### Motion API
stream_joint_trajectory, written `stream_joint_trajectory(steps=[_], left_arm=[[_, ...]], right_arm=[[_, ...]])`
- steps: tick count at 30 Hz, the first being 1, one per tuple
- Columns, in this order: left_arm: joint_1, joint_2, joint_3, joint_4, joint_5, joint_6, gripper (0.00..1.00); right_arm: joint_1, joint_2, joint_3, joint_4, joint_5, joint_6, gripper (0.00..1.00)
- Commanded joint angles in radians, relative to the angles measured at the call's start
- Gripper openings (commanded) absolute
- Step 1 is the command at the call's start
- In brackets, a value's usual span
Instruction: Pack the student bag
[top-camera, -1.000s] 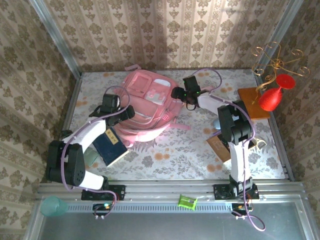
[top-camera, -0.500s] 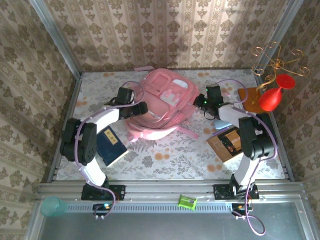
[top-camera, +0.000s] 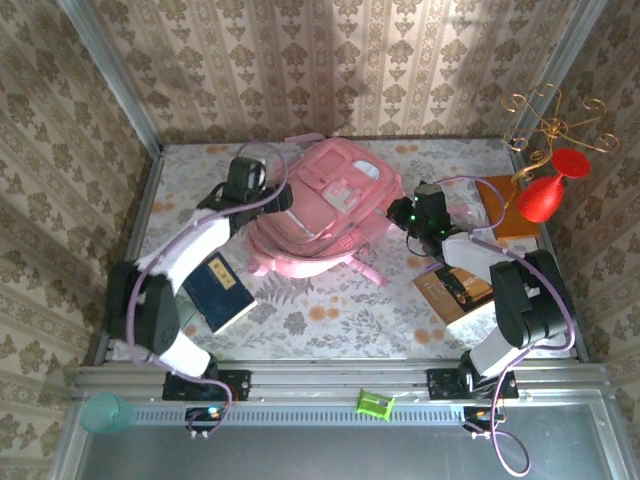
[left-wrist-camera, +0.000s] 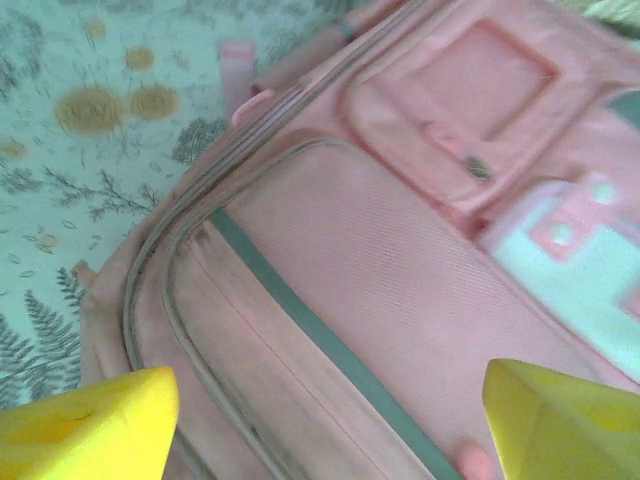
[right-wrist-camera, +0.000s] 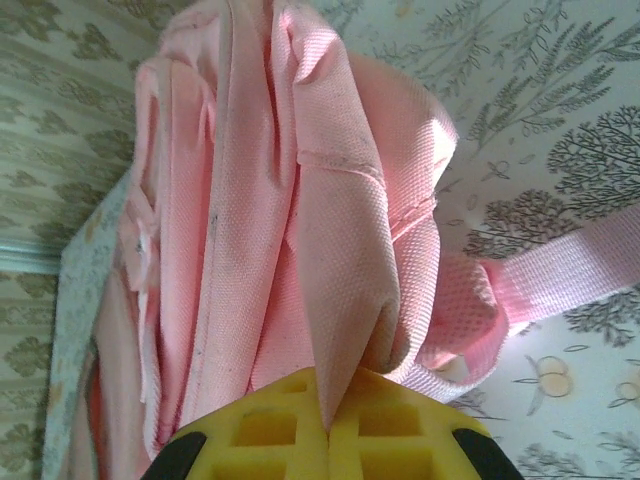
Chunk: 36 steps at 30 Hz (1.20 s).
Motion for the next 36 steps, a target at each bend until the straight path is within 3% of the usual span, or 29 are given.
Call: stream_joint_trajectory(steps=[1,6,12,22,29,36], left_arm=[[-0.16,-0.161,-0.113,-0.025,-0.071,-0.025,0.75],[-0.434,-0.252,-0.256,0.005,-0.07,-0.216,0.6],[-0.614,-0.171,-0.216,0.049,-0.072,-0.281,0.53],[-0.592,0.085,-0.027,0.016,-0.161,-0.191,0.53],[-0.545,0.09,-0.048,0.037,-0.149,-0.223,0.37],[-0.527,0.105,-0.012,0.038,-0.126,-0.217,0.42]], right_arm=[[0.067,-0.081,0.002,0.094,0.093,0.071,0.0],[0.163,-0.16,-0.01,0.091,0.26,0.121,0.0],[0.211,-0.233,-0.011,0.082,0.395,0.13,0.0],[0.24,-0.328,-0.037,0.072,0.459,0.142,0.0],[0.246,-0.337,-0.025,0.055,0.455,0.141,0.0],[0.268,-0.349,-0.028,0.05,0.483,0.14,0.0]])
